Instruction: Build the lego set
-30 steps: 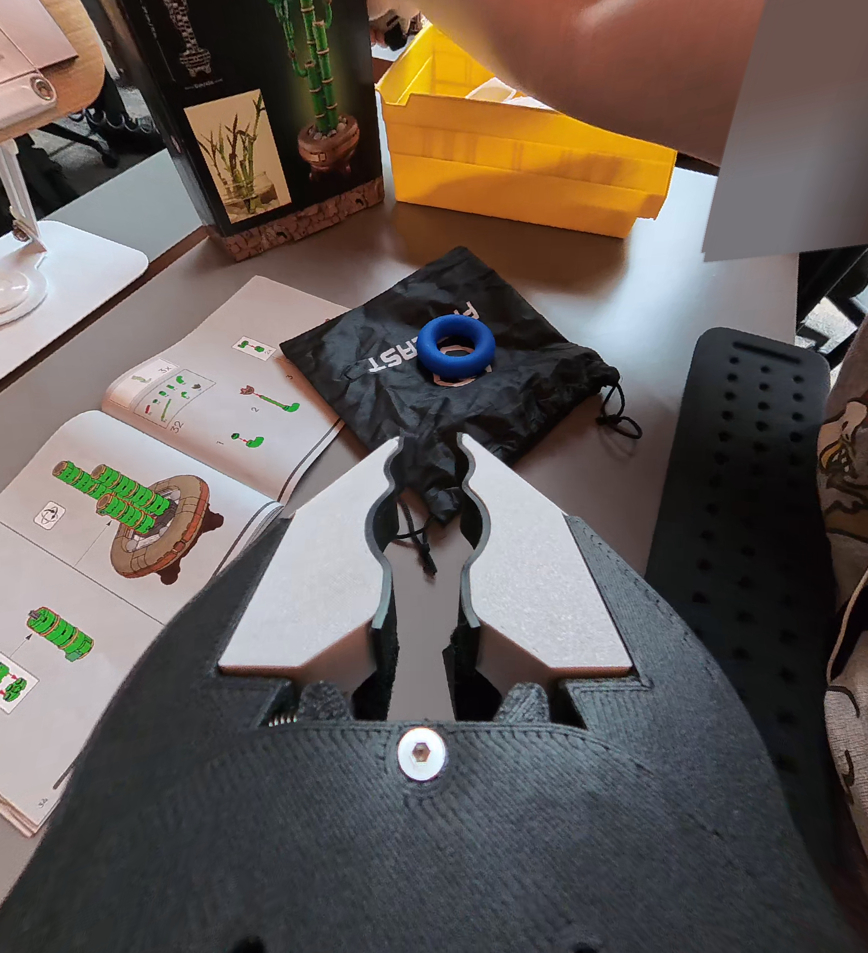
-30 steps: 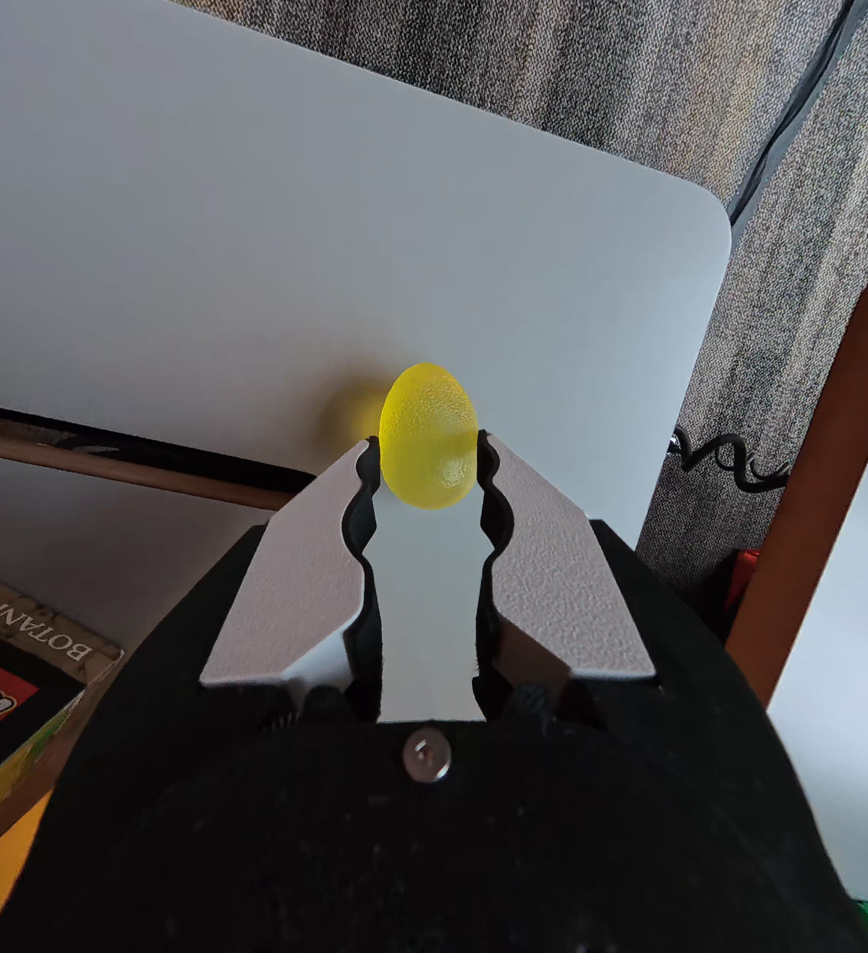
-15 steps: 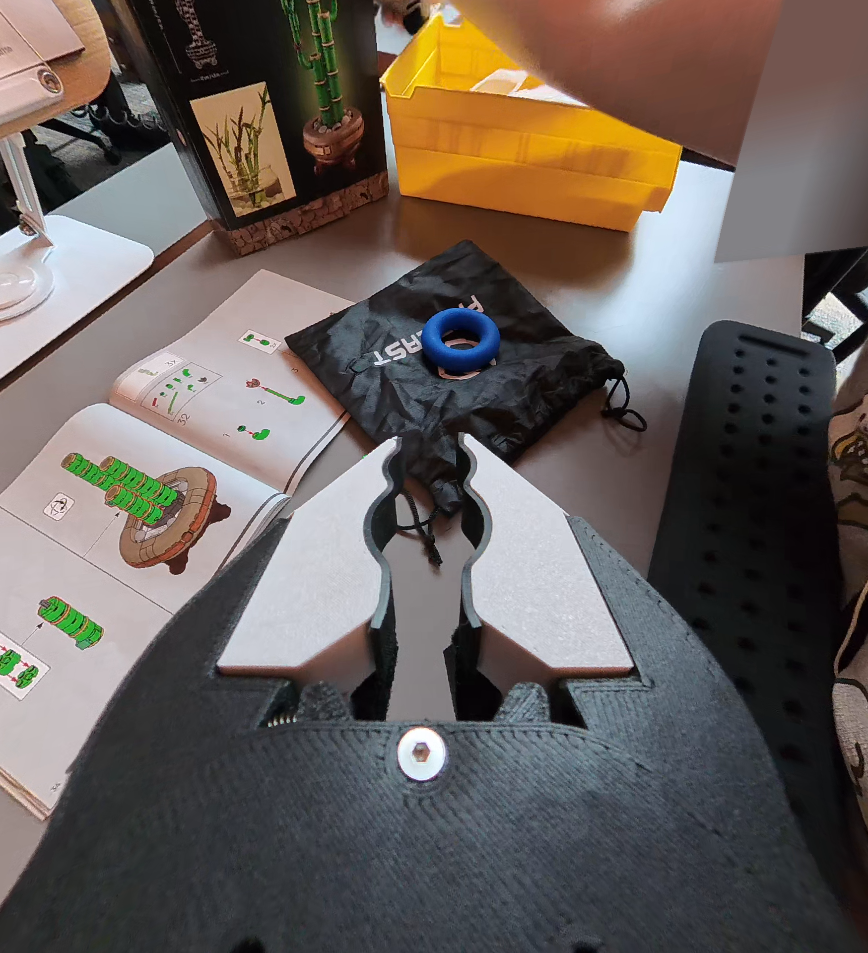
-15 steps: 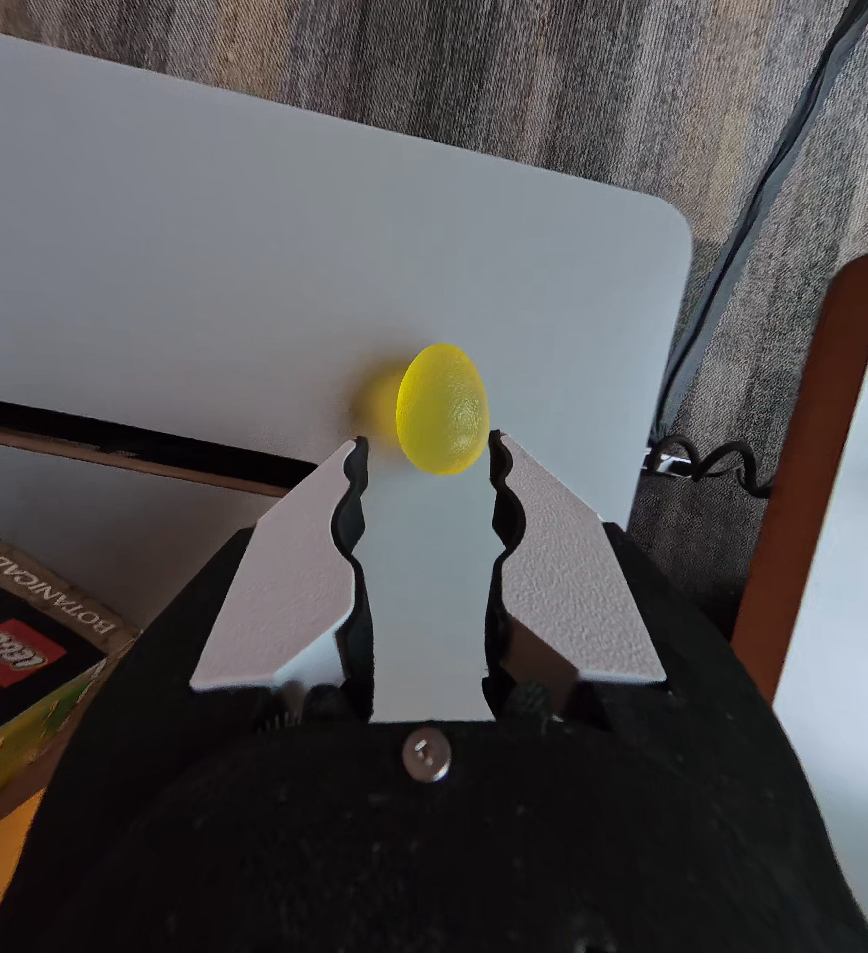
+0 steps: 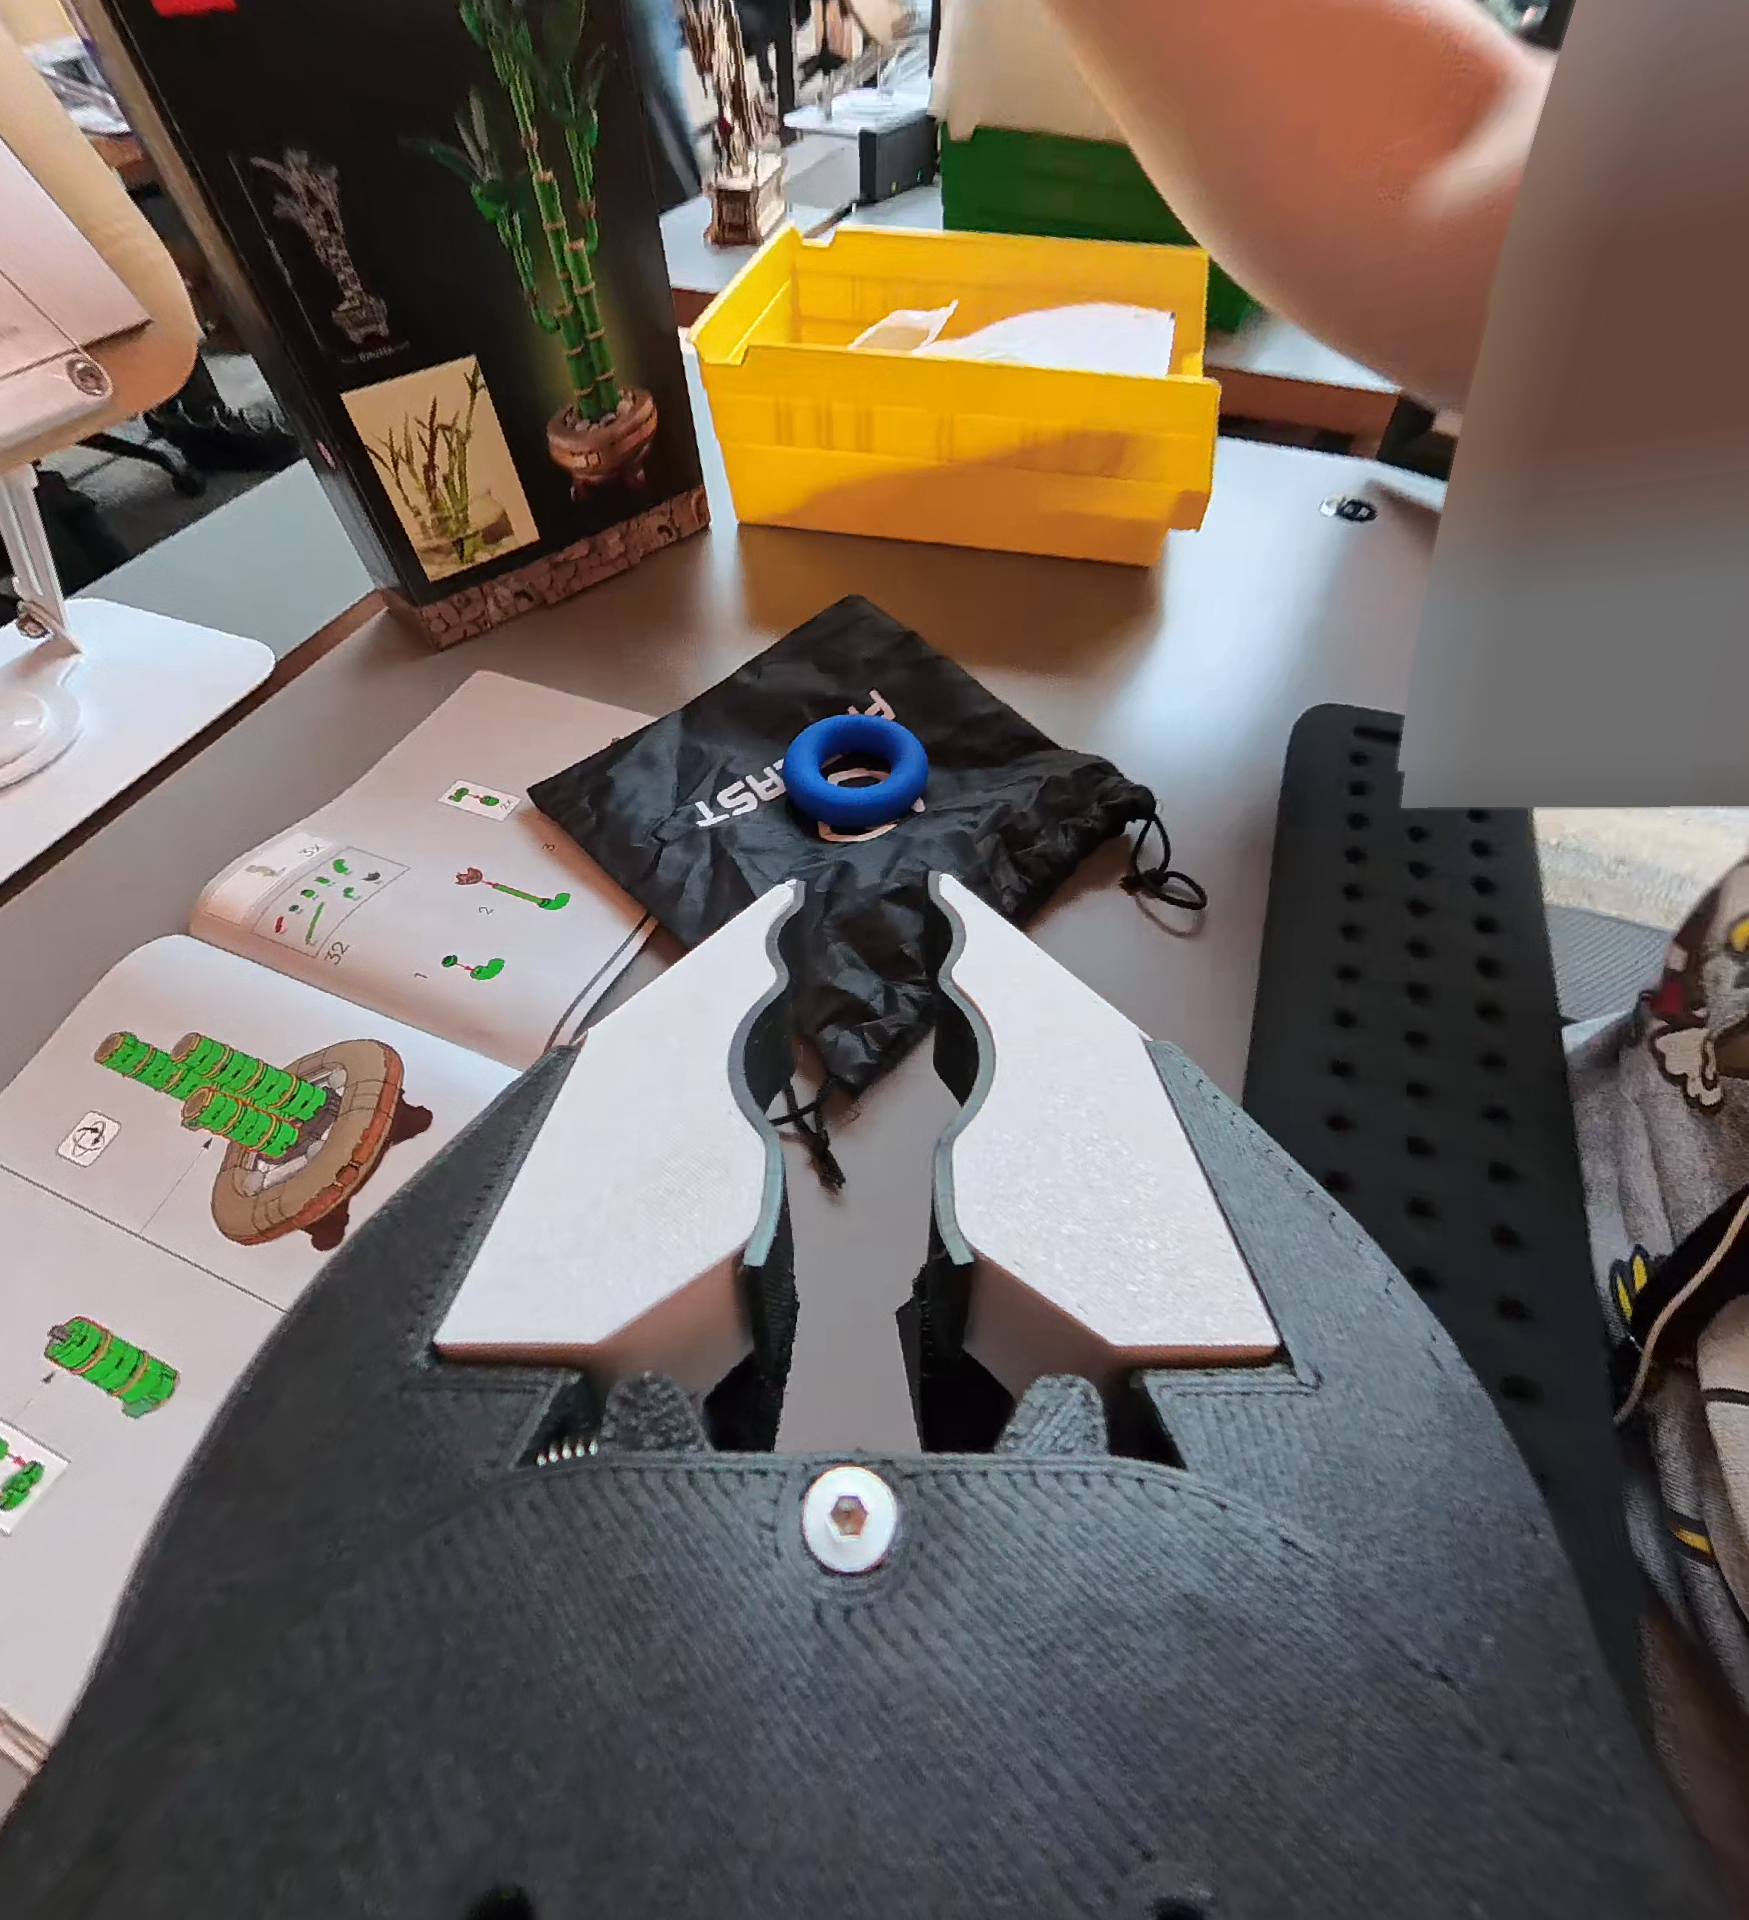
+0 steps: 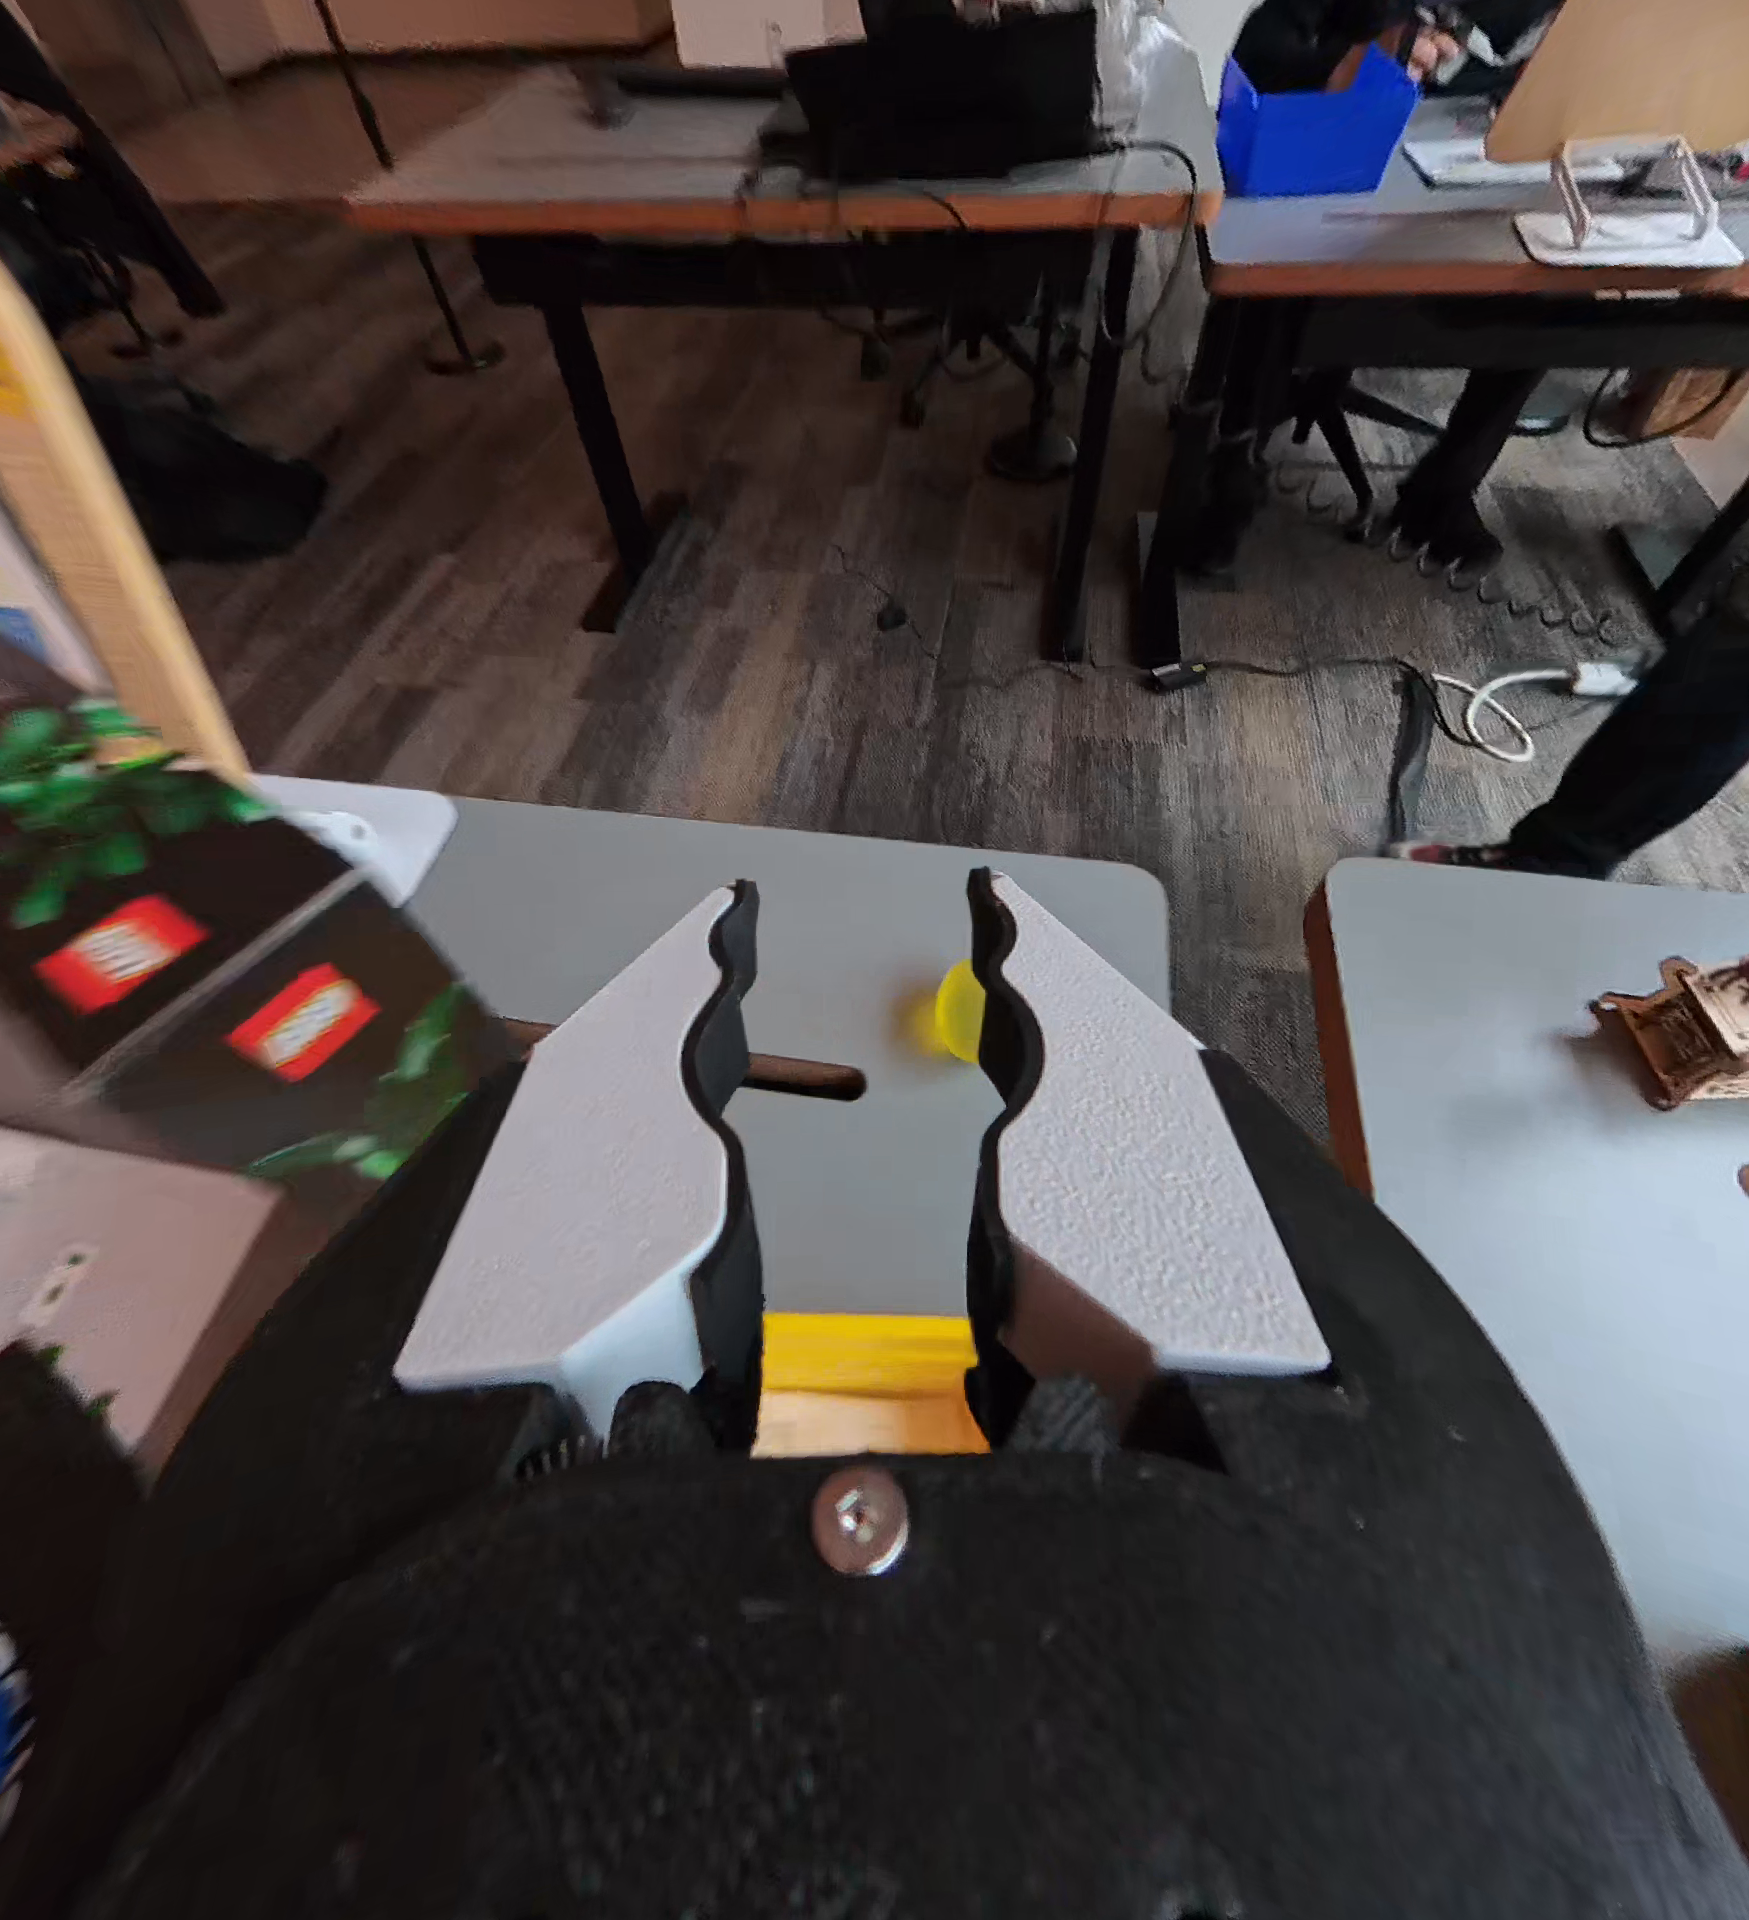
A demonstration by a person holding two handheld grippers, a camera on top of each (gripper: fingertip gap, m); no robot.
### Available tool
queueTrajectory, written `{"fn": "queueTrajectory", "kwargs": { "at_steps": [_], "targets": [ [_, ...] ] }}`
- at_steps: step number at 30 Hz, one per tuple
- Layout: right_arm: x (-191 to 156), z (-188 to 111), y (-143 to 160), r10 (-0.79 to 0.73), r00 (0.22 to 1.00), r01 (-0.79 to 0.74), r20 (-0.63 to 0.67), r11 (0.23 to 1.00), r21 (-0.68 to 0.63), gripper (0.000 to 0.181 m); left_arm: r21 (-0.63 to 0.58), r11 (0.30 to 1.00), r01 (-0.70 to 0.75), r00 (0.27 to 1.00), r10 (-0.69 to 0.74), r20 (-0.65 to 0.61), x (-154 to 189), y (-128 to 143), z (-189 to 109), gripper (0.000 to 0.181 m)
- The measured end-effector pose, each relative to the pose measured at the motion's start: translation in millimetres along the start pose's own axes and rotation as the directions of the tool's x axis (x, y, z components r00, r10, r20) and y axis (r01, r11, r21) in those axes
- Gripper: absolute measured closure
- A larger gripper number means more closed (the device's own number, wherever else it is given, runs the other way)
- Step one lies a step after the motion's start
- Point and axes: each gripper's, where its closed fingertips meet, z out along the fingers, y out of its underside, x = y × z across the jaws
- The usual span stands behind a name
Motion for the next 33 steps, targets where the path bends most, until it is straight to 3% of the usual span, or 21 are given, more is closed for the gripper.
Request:
{"fn": "queueTrajectory", "kwargs": {
  "at_steps": [3, 6, 8, 10, 14, 16, 19, 27, 33],
  "targets": [
    [-56.4, -53.9, 3.9, -0.04, 0.996, 0.033, 0.082, 0.996, 0.085, 0.139, 0.019, 1.0, 0.012, 1.0, -0.012, -0.005, 0.9, 2.7, -4.7, 0.163],
    [-123.2, -93.0, 34.8, -0.132, 0.98, 0.117, 0.148, 0.988, 0.104, 0.146, 0.037, 0.999, 0.02, 0.999, -0.019, -0.026, 3.0, 5.2, -4.1, 0.163],
    [-168.4, -100.5, 75.8, -0.202, 0.959, 0.2, 0.199, 0.979, 0.033, 0.147, 0.038, 0.999, 0.029, 0.999, -0.027, -0.042, 4.9, 7.2, -1.6, 0.163],
    [-218.0, -96.9, 134.9, -0.251, 0.912, 0.299, 0.324, 0.948, -0.109, 0.146, 0.04, 0.999, 0.036, 0.997, -0.033, -0.075, 10.9, 8.3, 1.6, 0.164],
    [-286.6, -78.0, 239.1, -0.268, 0.832, 0.455, 0.485, 0.831, -0.321, 0.149, 0.021, 0.999, 0.037, 0.992, -0.034, -0.123, 22.0, 14.5, 9.0, 0.163],
    [-302.2, -66.4, 272.0, -0.27, 0.816, 0.502, 0.511, 0.77, -0.395, 0.149, 0.002, 1.0, 0.027, 0.991, -0.026, -0.128, 24.6, 19.6, 12.4, 0.163],
    [-315.3, -52.6, 295.5, -0.263, 0.809, 0.529, 0.525, 0.716, -0.456, 0.15, -0.024, 1.0, 0.019, 0.99, -0.022, -0.14, 29.5, 26.9, 16.1, 0.162],
    [-317.5, -43.3, 319.6, -0.248, 0.813, 0.547, 0.526, 0.634, -0.546, 0.157, -0.034, 0.999, 0.012, 0.984, -0.018, -0.179, 38.8, 30.7, 15.5, 0.161],
    [-320.6, -45.6, 318.6, -0.219, 0.814, 0.539, 0.539, 0.63, -0.558, 0.164, -0.029, 0.999, 0.016, 0.984, -0.021, -0.179, 37.5, 30.4, 12.6, 0.161]
  ]
}}
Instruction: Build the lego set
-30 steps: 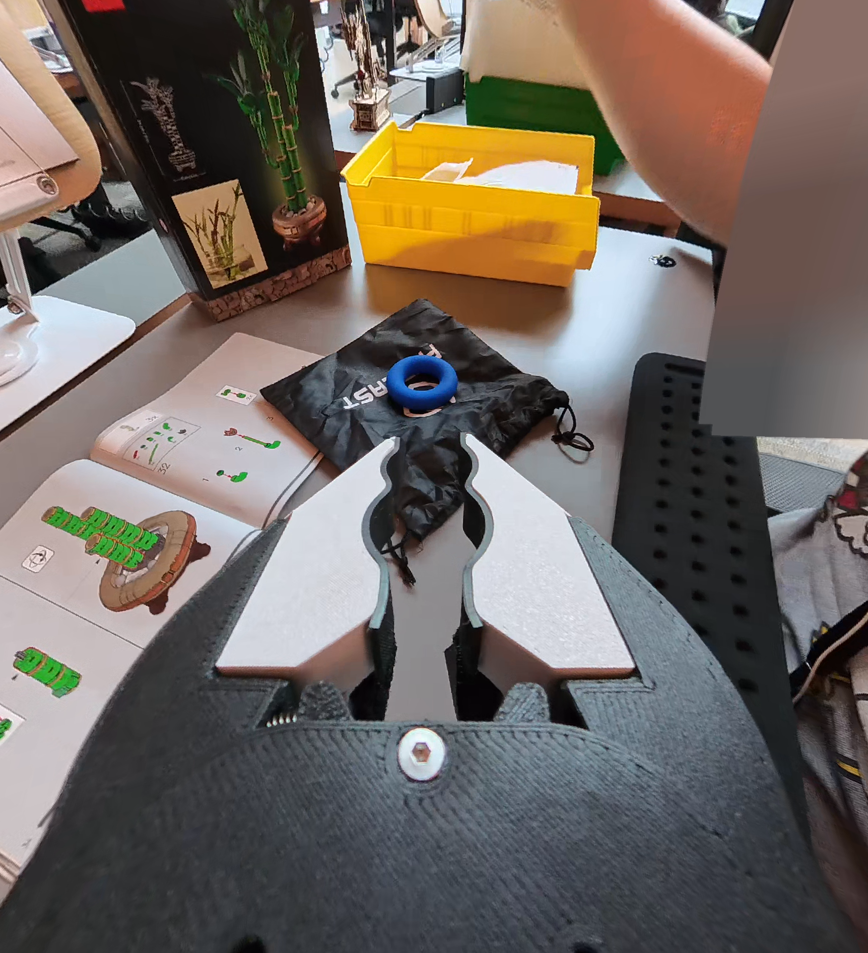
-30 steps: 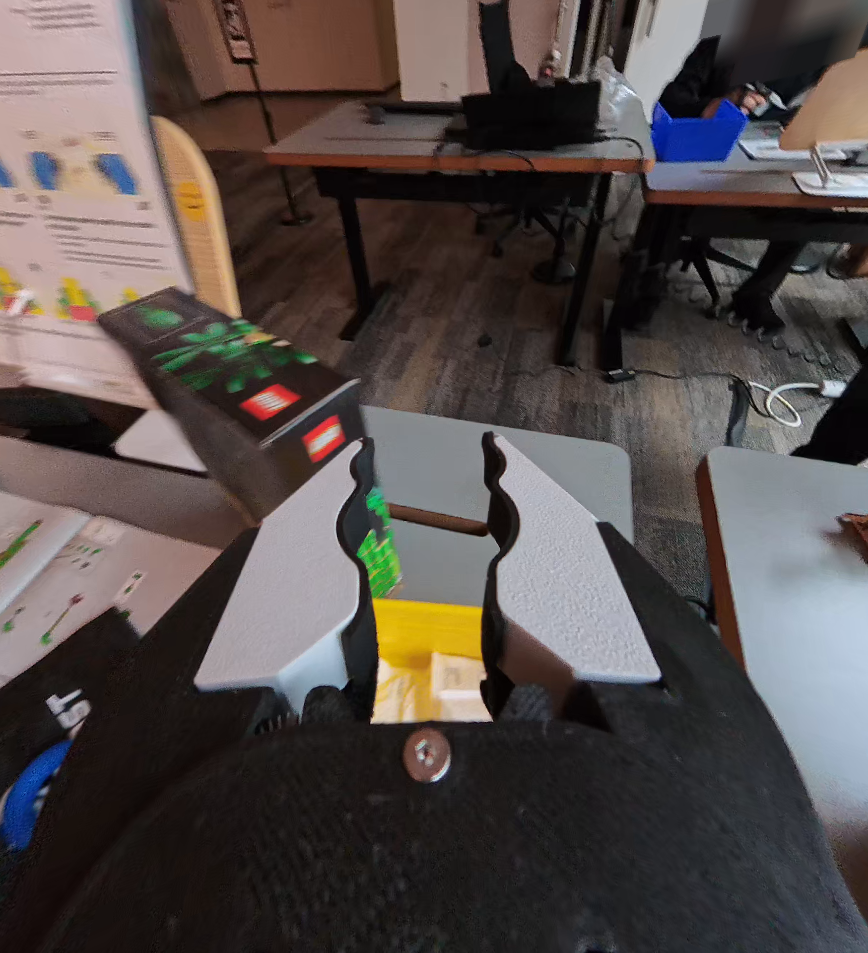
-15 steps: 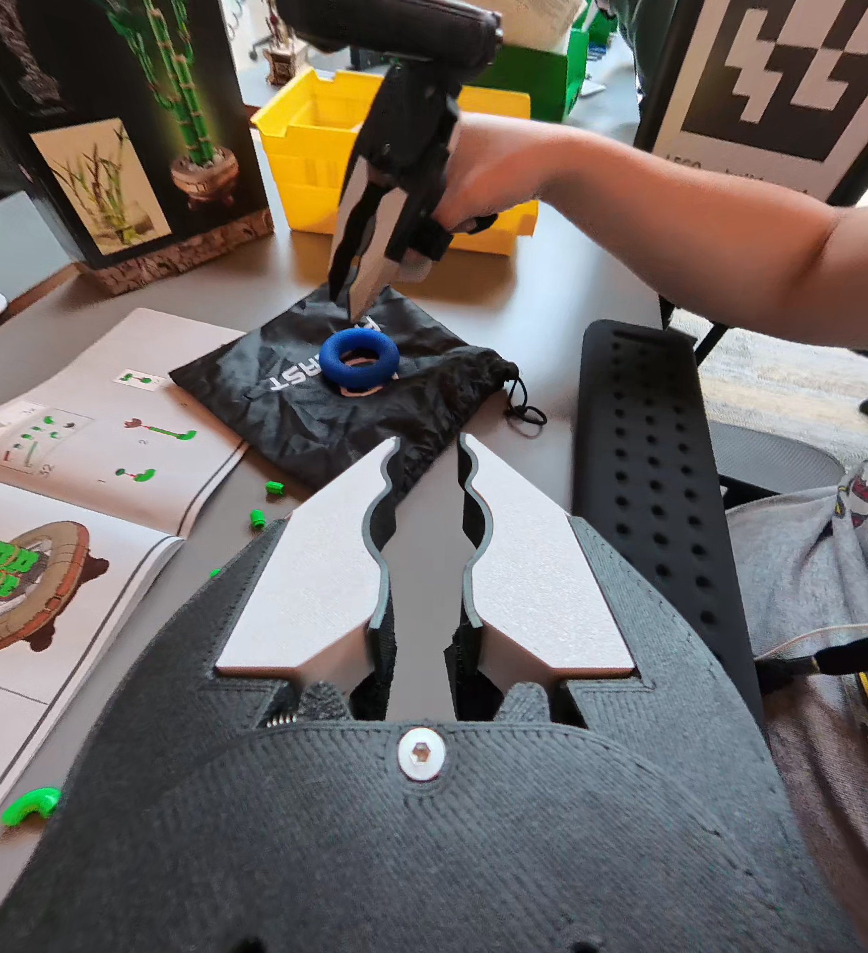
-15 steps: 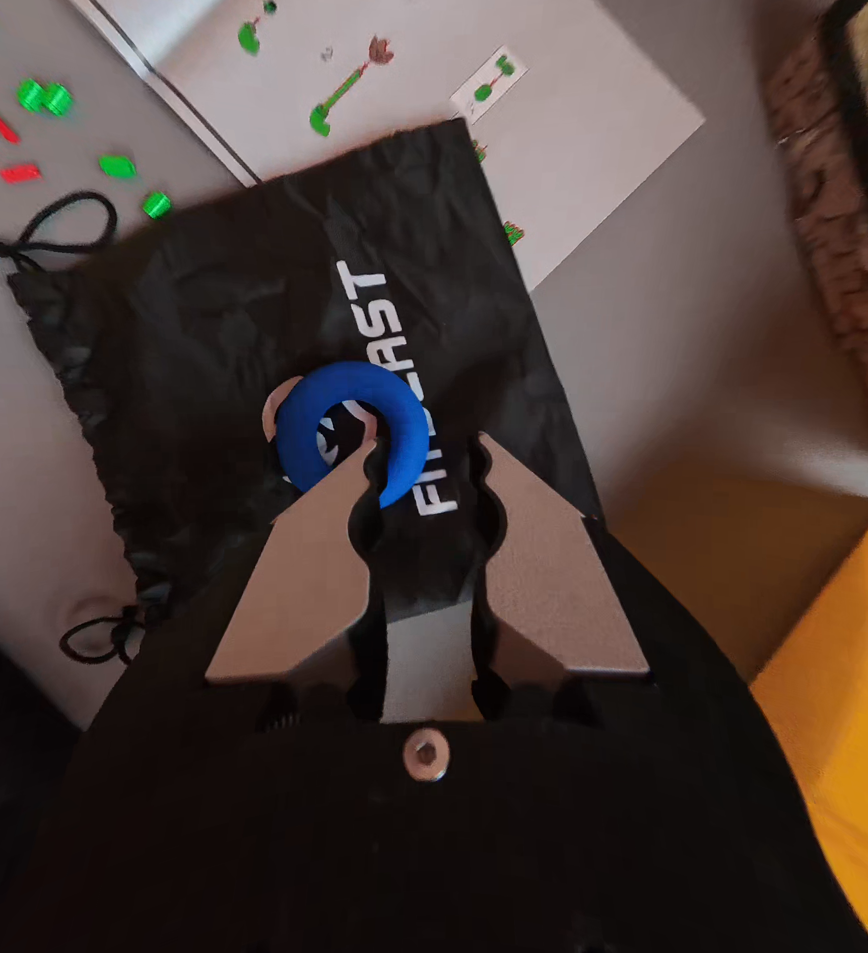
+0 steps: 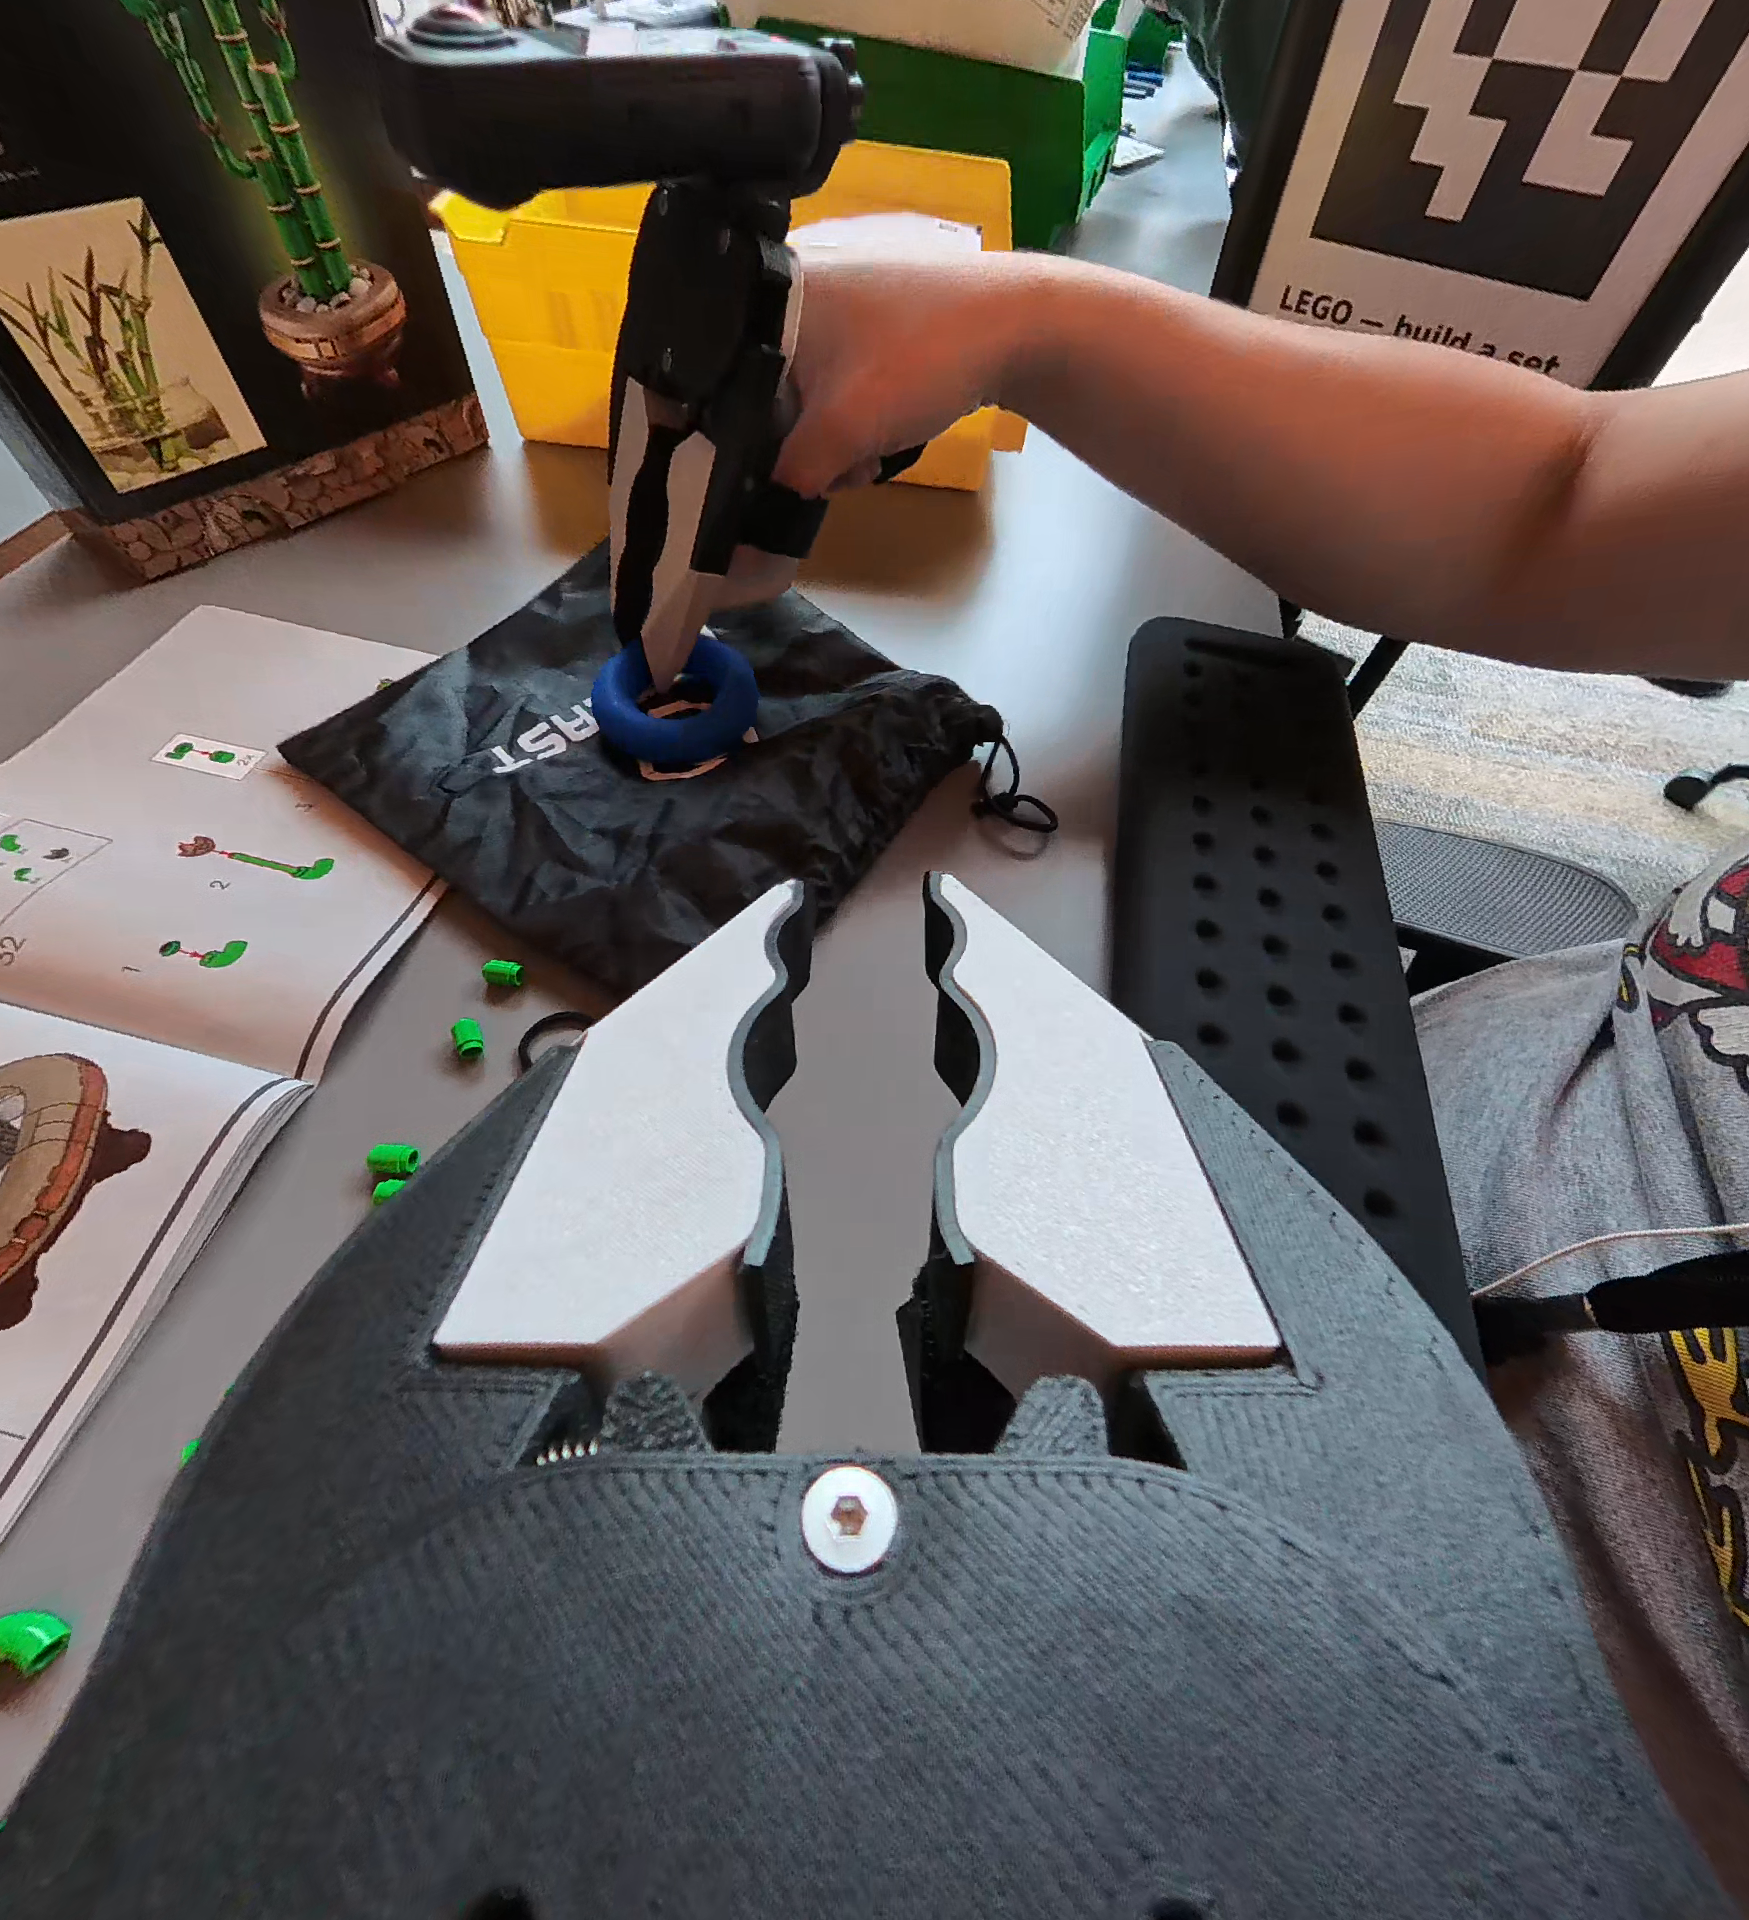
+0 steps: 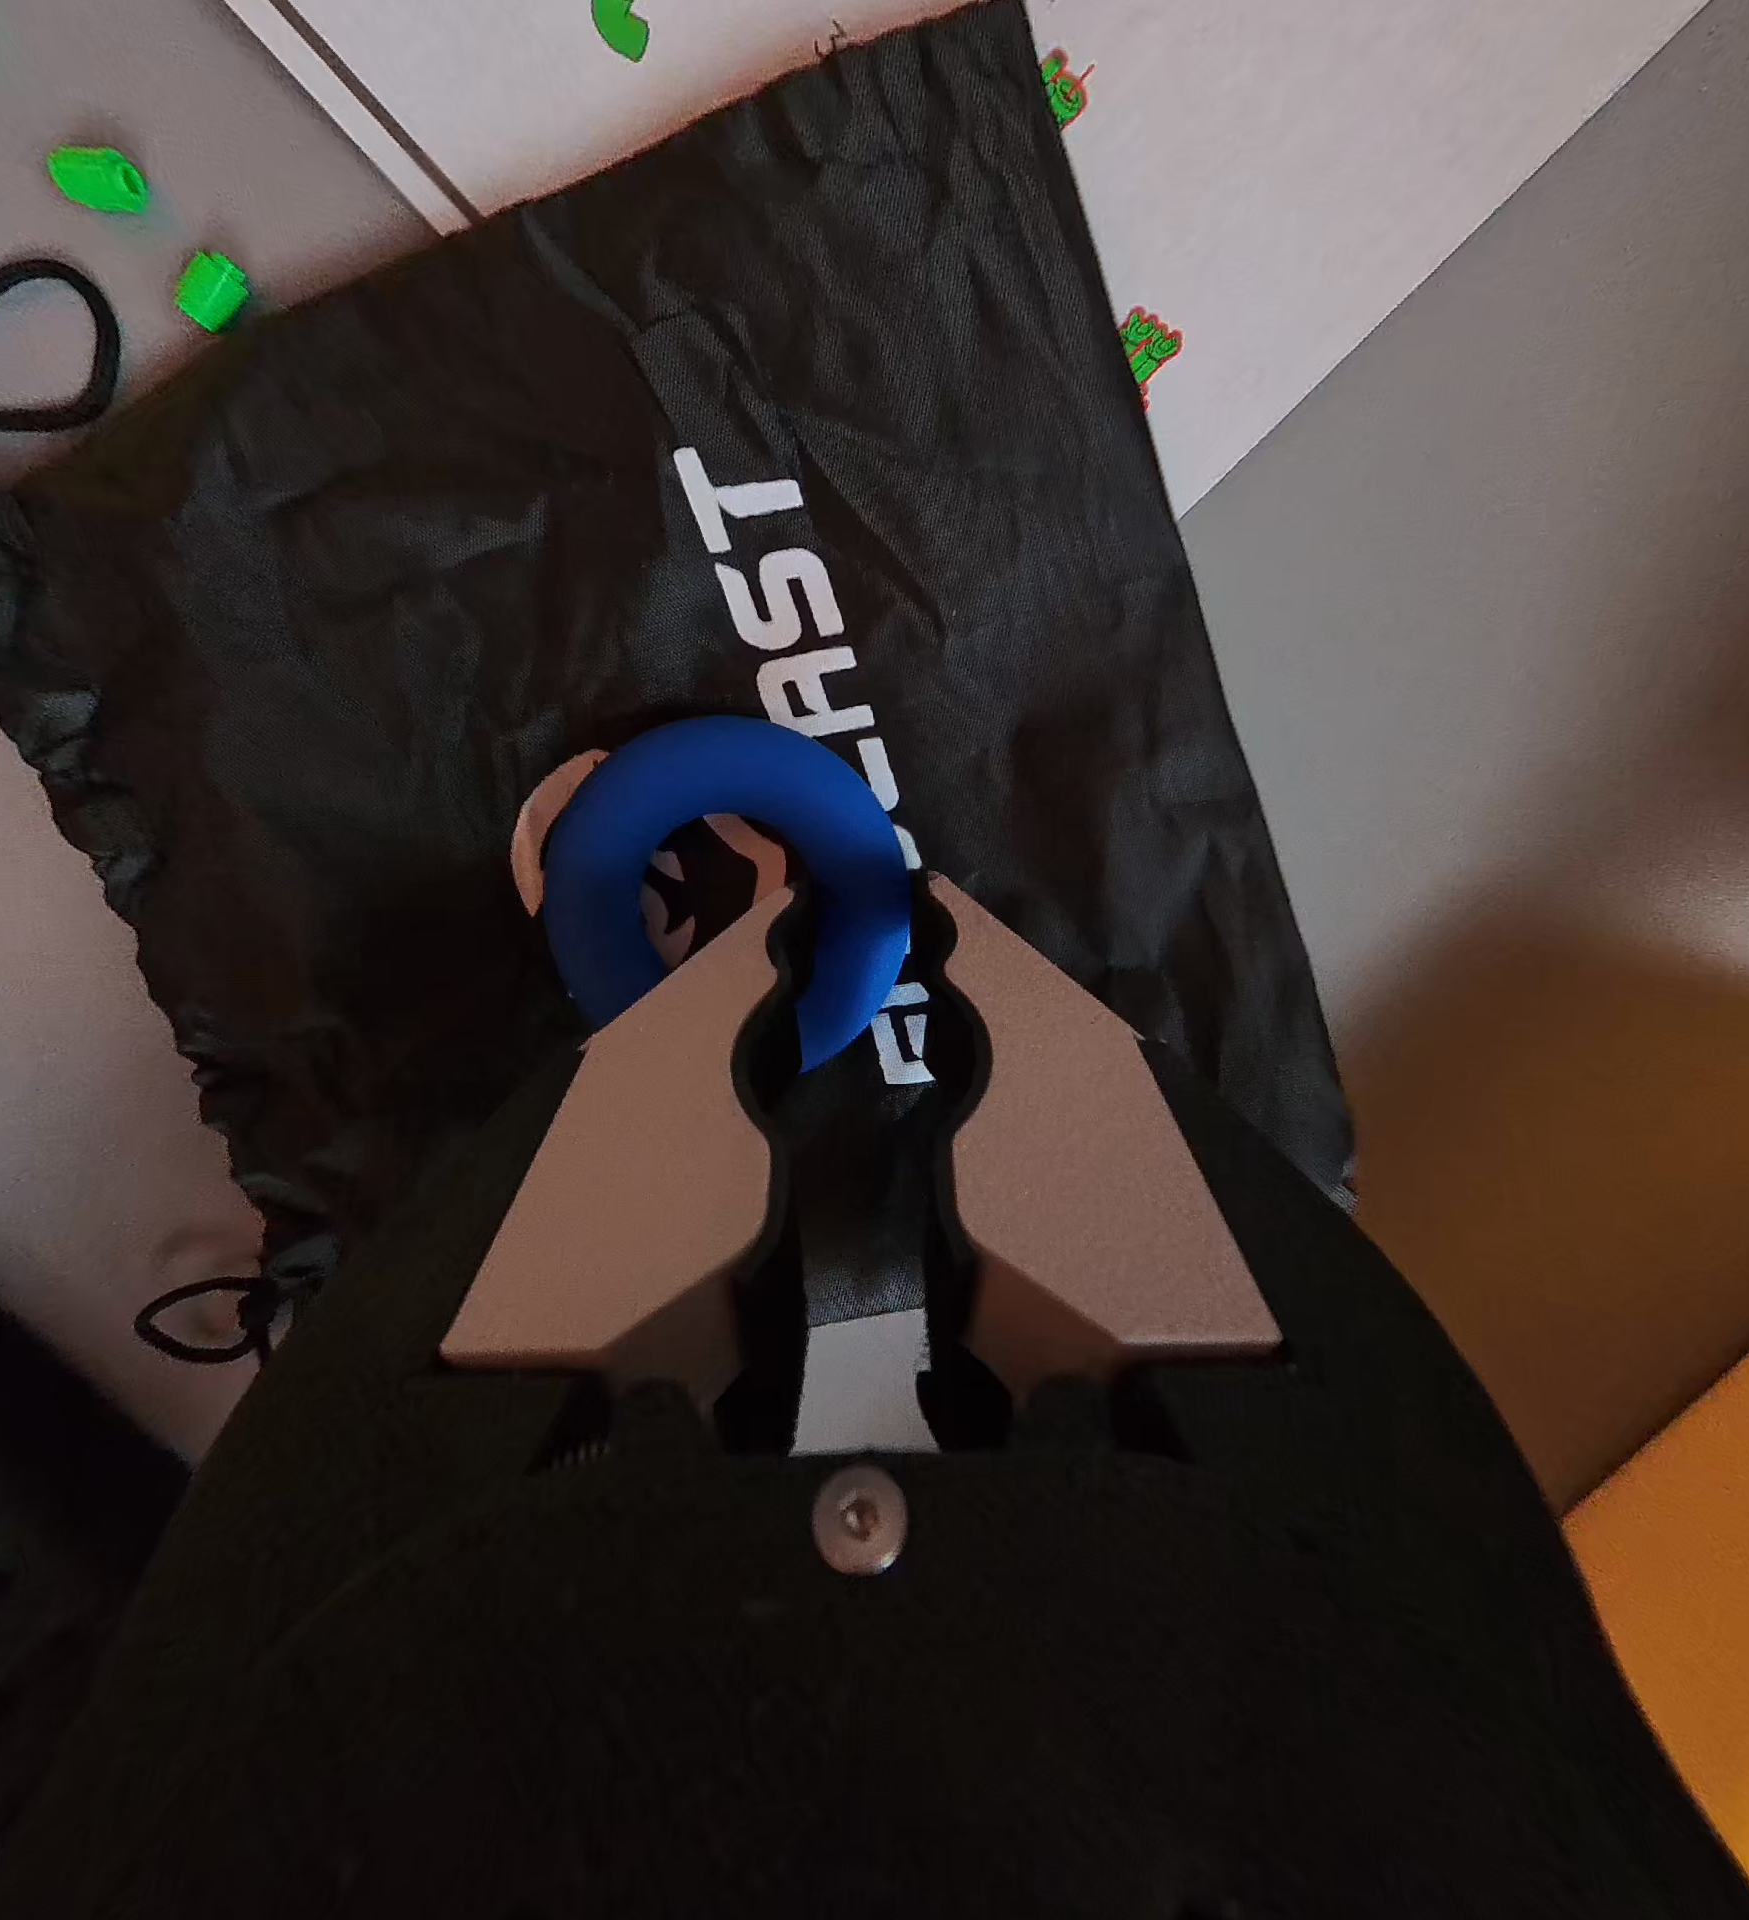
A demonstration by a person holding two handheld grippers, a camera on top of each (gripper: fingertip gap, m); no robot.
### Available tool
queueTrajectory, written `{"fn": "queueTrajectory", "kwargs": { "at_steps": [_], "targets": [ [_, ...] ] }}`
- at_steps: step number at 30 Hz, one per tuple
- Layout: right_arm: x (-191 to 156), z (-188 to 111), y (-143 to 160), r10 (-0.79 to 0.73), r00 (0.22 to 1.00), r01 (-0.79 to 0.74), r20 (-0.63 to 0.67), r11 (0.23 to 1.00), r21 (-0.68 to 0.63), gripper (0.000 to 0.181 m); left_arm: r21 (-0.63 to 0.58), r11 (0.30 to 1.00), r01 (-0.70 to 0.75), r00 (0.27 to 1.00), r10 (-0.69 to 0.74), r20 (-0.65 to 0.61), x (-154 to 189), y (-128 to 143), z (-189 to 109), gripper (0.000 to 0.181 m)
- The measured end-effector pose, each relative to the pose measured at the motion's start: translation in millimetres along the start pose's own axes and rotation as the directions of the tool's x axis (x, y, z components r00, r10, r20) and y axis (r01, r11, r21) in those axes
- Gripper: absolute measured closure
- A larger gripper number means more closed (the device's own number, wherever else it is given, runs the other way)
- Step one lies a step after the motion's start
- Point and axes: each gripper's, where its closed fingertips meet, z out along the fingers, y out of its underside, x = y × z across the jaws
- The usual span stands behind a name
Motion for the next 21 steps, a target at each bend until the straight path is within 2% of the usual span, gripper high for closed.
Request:
{"fn": "queueTrajectory", "kwargs": {
  "at_steps": [5, 8, 10, 13, 15, 17, 19, 21],
  "targets": [
    [1.4, -34.1, -17.4, 0.0, 1.0, 0.001, -0.015, 0.997, 0.08, 0.165, 0.016, 1.0, 0.016, 1.0, -0.016, -0.007, -1.1, -2.2, -3.2, 0.162],
    [13.2, -79.0, -30.6, -0.013, 0.998, 0.023, -0.064, 0.988, 0.15, 0.165, 0.02, 1.0, 0.024, 1.0, -0.024, -0.011, -1.7, -2.5, -4.4, 0.162],
    [30.3, -122.0, -34.3, -0.022, 0.992, 0.044, -0.123, 0.983, 0.178, 0.165, 0.014, 1.0, 0.026, 1.0, -0.025, -0.009, -2.5, -1.2, -5.1, 0.161],
    [79.0, -205.6, -38.2, 0.03, 0.969, 0.033, -0.244, 0.968, 0.249, 0.165, 0.017, 1.0, 0.026, 1.0, -0.026, -0.005, -4.0, -1.8, -6.0, 0.162],
    [112.0, -261.1, -40.9, 0.087, 0.964, 0.0, -0.25, 0.944, 0.331, 0.165, 0.025, 0.999, 0.036, 0.999, -0.036, -0.009, -5.0, -3.1, -6.2, 0.161],
    [160.8, -305.7, -45.5, 0.208, 0.941, -0.078, -0.266, 0.899, 0.43, 0.165, 0.032, 0.998, 0.048, 0.999, -0.048, -0.011, -6.8, -3.8, -6.0, 0.162],
    [217.9, -325.5, -46.2, 0.325, 0.895, -0.156, -0.306, 0.871, 0.467, 0.165, 0.031, 0.998, 0.061, 0.998, -0.061, -0.01, -10.1, -2.7, -5.1, 0.162],
    [276.6, -324.6, -41.8, 0.413, 0.824, -0.22, -0.387, 0.864, 0.453, 0.165, 0.028, 0.997, 0.073, 0.997, -0.073, 0.0, -15.0, -0.5, -4.2, 0.162]
  ]
}}
